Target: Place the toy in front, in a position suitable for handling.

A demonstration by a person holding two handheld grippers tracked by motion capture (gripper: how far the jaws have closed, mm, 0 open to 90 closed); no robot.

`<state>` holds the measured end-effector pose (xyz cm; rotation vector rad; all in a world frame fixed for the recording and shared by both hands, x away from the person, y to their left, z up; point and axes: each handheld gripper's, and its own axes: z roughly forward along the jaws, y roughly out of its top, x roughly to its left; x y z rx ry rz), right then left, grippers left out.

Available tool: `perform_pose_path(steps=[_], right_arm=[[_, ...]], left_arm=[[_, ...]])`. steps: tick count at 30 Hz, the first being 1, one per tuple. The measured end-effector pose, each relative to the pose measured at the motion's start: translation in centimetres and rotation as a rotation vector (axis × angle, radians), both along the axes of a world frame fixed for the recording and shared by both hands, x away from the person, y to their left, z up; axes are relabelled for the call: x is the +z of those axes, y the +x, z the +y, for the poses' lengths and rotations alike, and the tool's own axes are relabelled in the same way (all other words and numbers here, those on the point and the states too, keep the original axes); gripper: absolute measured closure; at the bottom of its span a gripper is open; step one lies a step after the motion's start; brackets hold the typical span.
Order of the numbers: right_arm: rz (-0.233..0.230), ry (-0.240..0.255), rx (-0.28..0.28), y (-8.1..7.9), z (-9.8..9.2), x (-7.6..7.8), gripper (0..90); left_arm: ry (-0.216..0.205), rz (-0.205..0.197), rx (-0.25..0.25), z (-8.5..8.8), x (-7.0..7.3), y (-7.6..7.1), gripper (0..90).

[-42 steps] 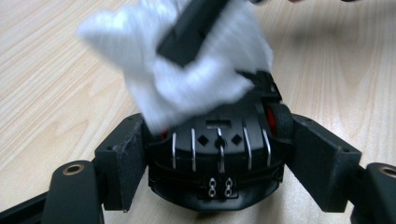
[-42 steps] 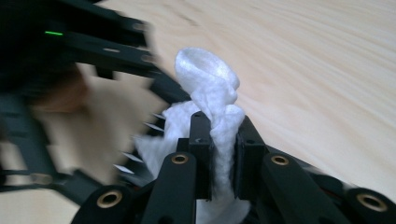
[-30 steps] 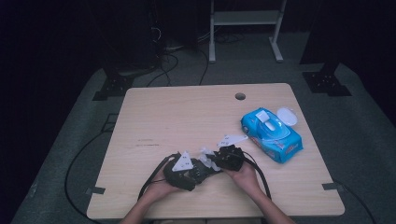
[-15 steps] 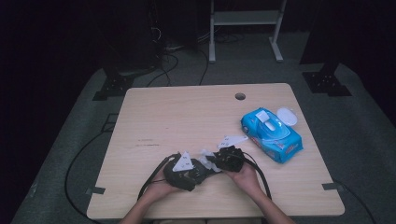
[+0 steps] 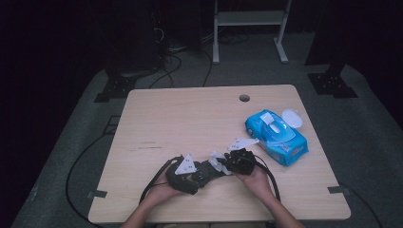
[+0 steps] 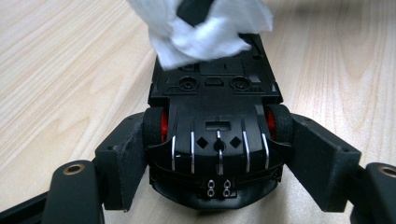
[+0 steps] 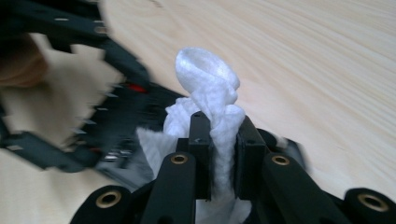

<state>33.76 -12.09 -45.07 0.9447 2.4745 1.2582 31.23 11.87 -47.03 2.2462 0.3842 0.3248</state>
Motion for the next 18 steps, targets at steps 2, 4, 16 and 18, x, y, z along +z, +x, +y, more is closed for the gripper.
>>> perform_pose_path(steps=[2,4,16,18], right_arm=[[-0.001,0.004,0.030,-0.4,0.6,0.0,79.5],[-0.015,-0.014,0.039,-0.5,0.7,0.1,79.6],[0.036,-0.007,0.008,-0.4,-1.6,0.0,79.5],[0.011,-0.026,0.034,-0.9,-1.1,0.0,79.5]], left_arm=[[0.009,-0.001,-0.001,0.0,0.0,0.0,25.1],[0.003,-0.002,0.000,0.1,0.0,0.0,25.1],[-0.003,0.004,-0.004,0.3,0.0,0.1,25.1],[-0.011,0.003,-0.002,0.3,0.0,0.1,25.1]])
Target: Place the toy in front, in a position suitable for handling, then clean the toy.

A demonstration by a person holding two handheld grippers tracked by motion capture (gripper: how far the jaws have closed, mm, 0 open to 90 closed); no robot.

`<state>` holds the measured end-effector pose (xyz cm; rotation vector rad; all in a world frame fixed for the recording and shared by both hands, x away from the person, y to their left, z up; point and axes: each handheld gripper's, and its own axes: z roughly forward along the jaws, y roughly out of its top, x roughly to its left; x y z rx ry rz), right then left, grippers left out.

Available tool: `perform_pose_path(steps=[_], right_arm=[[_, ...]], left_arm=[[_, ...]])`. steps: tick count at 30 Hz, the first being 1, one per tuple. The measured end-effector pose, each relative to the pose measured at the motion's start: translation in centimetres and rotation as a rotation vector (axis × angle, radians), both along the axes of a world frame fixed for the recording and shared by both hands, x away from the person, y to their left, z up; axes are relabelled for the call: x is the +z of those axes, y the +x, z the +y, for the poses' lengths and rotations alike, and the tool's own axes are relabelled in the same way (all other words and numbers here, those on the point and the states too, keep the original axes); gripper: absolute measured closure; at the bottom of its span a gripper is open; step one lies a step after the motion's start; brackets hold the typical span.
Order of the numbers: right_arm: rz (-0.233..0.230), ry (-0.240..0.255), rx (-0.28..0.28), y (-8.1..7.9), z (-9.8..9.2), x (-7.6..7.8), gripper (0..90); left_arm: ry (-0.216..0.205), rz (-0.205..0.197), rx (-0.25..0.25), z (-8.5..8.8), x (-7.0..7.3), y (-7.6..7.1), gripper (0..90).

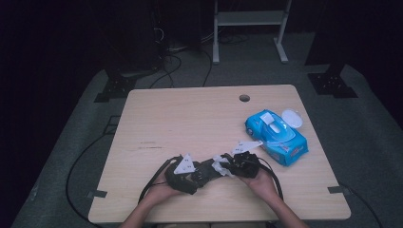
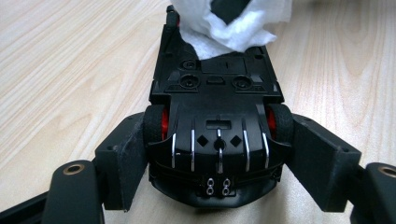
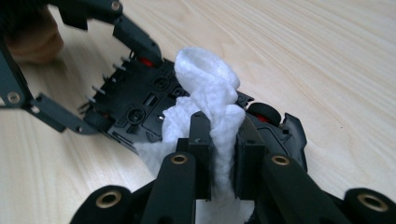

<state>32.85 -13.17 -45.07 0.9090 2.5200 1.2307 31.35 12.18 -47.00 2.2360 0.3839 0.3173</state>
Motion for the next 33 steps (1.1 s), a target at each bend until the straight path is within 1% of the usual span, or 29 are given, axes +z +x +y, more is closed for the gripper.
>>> perform_pose_path(steps=[1,2,3,4,6,7,10,11,12,14,17,18,19,20,22,23,24,26,27,29,30,31,32,33], right_arm=[[-0.004,-0.009,0.005,0.0,0.0,0.0,79.5],[0.004,-0.008,0.005,0.2,-0.2,0.0,79.5],[0.022,-0.003,0.002,0.5,-0.5,-0.1,79.5],[0.031,0.006,-0.006,0.7,-0.8,-0.2,79.5],[0.047,0.022,-0.017,1.0,-1.4,-0.4,79.5],[0.046,0.025,-0.020,0.9,-1.4,-0.4,79.5],[0.019,0.000,-0.019,0.5,-1.1,-0.3,79.5],[0.016,-0.001,-0.018,0.4,-1.1,-0.3,79.6],[0.022,0.009,-0.015,0.3,-0.9,-0.2,79.6],[0.030,0.033,0.008,0.0,-0.3,-0.1,79.5],[0.039,0.059,0.067,-0.5,1.1,-0.1,79.5],[0.028,0.052,0.081,-0.7,1.5,0.0,79.4],[0.015,0.036,0.085,-0.8,1.7,0.0,79.4],[0.012,0.032,0.086,-0.8,1.7,0.1,79.5],[0.011,0.025,0.057,-0.5,1.1,0.0,79.5],[0.003,0.011,0.036,-0.2,0.5,-0.1,79.5],[0.004,0.007,0.012,0.1,-0.2,-0.1,79.5],[0.027,0.006,-0.028,0.6,-1.8,-0.4,79.5],[0.027,-0.003,-0.037,0.7,-2.1,-0.4,79.5],[0.039,-0.004,-0.044,0.5,-2.6,-0.4,79.5],[0.039,0.004,-0.039,0.3,-2.6,-0.4,79.5],[0.039,0.016,-0.030,0.1,-2.4,-0.3,79.5],[0.045,0.034,-0.011,-0.1,-2.0,-0.2,79.5],[0.049,0.043,0.016,-0.4,-1.5,-0.2,79.5]], left_arm=[[-0.003,-0.002,-0.004,0.0,0.1,0.0,25.1],[-0.012,-0.001,-0.001,0.0,0.1,0.0,25.1],[-0.013,-0.002,-0.003,0.1,0.2,0.0,25.1],[-0.018,0.000,-0.002,0.0,0.2,0.0,25.1],[-0.015,-0.004,-0.003,0.0,0.2,0.0,25.1],[-0.011,-0.007,-0.005,0.0,0.2,0.0,25.1],[-0.003,-0.004,-0.004,0.0,0.2,0.0,25.1],[0.000,-0.006,-0.003,0.0,0.1,0.0,25.1],[0.000,-0.002,-0.001,0.0,0.1,0.0,25.1],[-0.001,0.004,-0.003,0.0,0.0,0.1,25.1],[0.005,0.002,-0.004,-0.1,0.1,0.1,25.1],[0.010,0.002,-0.003,-0.1,0.1,0.1,25.1],[0.011,0.002,0.000,-0.1,0.0,0.1,25.1],[0.009,0.000,0.000,0.0,0.0,0.0,25.1],[0.000,-0.001,-0.004,0.1,0.1,0.1,25.1],[-0.008,0.003,-0.002,0.1,0.1,0.1,25.1],[-0.011,0.005,-0.002,0.1,0.2,0.1,25.1],[-0.004,0.001,-0.006,0.1,0.3,0.2,25.1],[0.001,-0.003,-0.008,0.1,0.3,0.1,25.1],[0.006,0.000,-0.007,0.1,0.3,0.2,25.1],[0.009,-0.001,-0.004,0.0,0.2,0.2,25.1],[0.007,-0.001,0.000,0.0,0.2,0.2,25.1],[0.007,0.001,0.002,0.0,0.2,0.2,25.3],[0.005,0.004,0.000,0.0,0.2,0.3,25.4]])
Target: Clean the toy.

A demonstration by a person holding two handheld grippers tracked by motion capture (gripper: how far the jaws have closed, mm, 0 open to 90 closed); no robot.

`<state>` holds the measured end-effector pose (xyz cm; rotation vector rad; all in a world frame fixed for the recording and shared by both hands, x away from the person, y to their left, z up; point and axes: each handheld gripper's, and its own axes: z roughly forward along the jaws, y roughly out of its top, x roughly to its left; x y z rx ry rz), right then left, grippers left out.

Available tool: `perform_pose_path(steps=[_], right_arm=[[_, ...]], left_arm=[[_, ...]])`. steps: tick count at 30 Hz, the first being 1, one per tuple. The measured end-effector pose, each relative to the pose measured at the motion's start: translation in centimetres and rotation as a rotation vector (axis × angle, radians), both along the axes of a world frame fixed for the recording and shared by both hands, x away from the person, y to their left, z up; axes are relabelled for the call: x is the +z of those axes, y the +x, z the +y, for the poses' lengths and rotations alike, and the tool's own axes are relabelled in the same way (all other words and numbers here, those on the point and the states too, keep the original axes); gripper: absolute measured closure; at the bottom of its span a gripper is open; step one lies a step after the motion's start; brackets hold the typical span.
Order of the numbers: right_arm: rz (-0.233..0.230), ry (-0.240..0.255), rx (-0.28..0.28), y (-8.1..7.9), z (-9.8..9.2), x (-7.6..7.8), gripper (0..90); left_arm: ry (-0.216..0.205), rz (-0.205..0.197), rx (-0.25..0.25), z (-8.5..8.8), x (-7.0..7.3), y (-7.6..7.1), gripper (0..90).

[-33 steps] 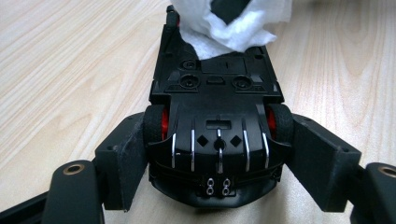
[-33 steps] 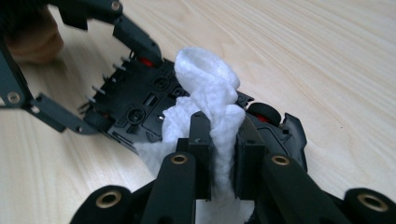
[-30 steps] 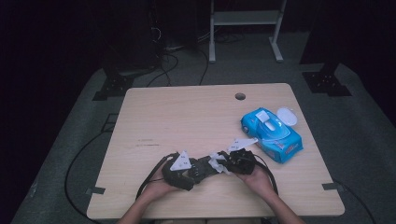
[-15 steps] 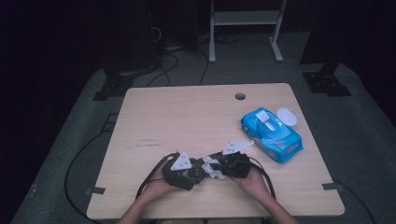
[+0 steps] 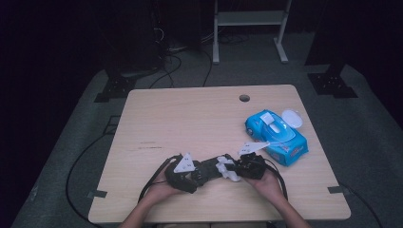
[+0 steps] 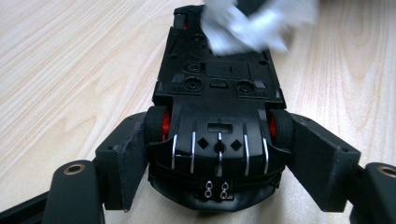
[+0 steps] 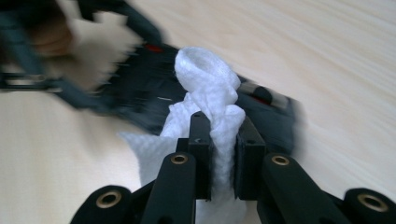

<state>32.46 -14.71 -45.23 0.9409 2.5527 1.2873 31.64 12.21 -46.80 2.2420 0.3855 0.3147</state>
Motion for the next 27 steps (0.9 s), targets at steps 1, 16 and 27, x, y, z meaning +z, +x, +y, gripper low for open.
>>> perform_pose_path(steps=[1,16,27], right_arm=[[-0.011,-0.014,0.025,-0.3,0.6,0.0,79.5],[-0.015,-0.039,0.028,-0.1,0.0,0.2,79.5],[0.016,-0.067,-0.019,0.6,-1.7,-0.2,79.5]], left_arm=[[0.000,0.000,0.000,0.0,0.0,0.0,25.4],[-0.004,0.000,0.004,0.2,0.1,0.0,25.5],[-0.006,0.000,0.013,0.2,0.2,0.1,25.4]])
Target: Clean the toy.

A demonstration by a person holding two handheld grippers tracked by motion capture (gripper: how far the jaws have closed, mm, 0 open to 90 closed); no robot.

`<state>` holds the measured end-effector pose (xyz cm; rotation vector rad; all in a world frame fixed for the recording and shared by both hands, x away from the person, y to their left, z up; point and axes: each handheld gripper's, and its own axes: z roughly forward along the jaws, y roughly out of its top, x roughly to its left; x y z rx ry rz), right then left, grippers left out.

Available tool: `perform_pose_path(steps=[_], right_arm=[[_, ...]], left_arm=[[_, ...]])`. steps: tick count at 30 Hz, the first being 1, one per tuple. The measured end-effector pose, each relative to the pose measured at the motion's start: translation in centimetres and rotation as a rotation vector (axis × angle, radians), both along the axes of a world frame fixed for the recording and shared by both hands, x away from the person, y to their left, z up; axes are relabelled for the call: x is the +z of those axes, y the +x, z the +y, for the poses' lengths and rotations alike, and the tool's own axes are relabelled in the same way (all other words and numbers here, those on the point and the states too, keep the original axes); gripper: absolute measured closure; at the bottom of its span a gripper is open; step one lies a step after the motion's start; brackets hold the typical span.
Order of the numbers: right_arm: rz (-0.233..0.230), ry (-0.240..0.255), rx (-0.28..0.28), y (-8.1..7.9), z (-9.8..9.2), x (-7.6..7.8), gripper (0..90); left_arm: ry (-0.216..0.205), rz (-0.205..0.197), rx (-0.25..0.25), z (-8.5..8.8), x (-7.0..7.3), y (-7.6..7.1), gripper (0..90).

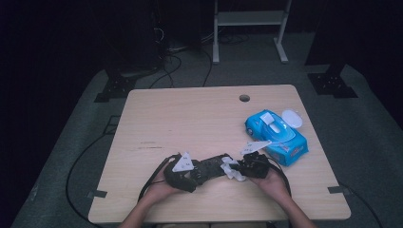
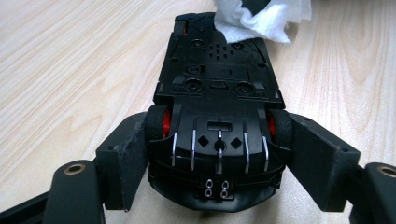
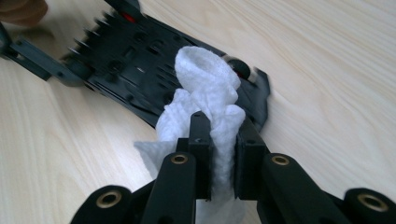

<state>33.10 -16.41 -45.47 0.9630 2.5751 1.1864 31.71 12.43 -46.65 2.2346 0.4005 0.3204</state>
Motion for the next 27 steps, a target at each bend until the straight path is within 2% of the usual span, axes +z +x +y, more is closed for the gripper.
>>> perform_pose_path(steps=[2,5,10,15,19,22,27], right_arm=[[0.004,0.015,-0.001,-0.2,-0.1,0.1,79.5],[0.012,0.058,0.035,-0.4,0.5,0.3,79.5],[0.015,0.042,0.065,-0.4,1.4,0.1,79.5],[0.022,0.036,0.073,-0.6,1.4,0.0,79.6],[0.018,0.031,0.079,-0.6,1.4,0.0,79.6],[0.020,0.036,0.088,-0.6,1.3,0.0,79.7],[0.024,0.031,0.102,-0.7,1.3,-0.1,79.9]], left_arm=[[0.002,0.004,0.000,0.0,-0.1,0.0,25.4],[0.003,0.006,0.000,0.0,-0.1,0.2,25.4],[-0.016,0.023,0.002,0.2,0.1,0.3,25.0],[-0.045,0.118,0.020,0.6,-0.2,0.9,19.6],[-0.073,0.160,0.034,1.0,0.0,1.2,17.4],[-0.098,0.208,0.047,1.3,-0.1,1.6,16.5],[-0.171,0.289,0.088,2.1,-0.2,2.6,15.4]])
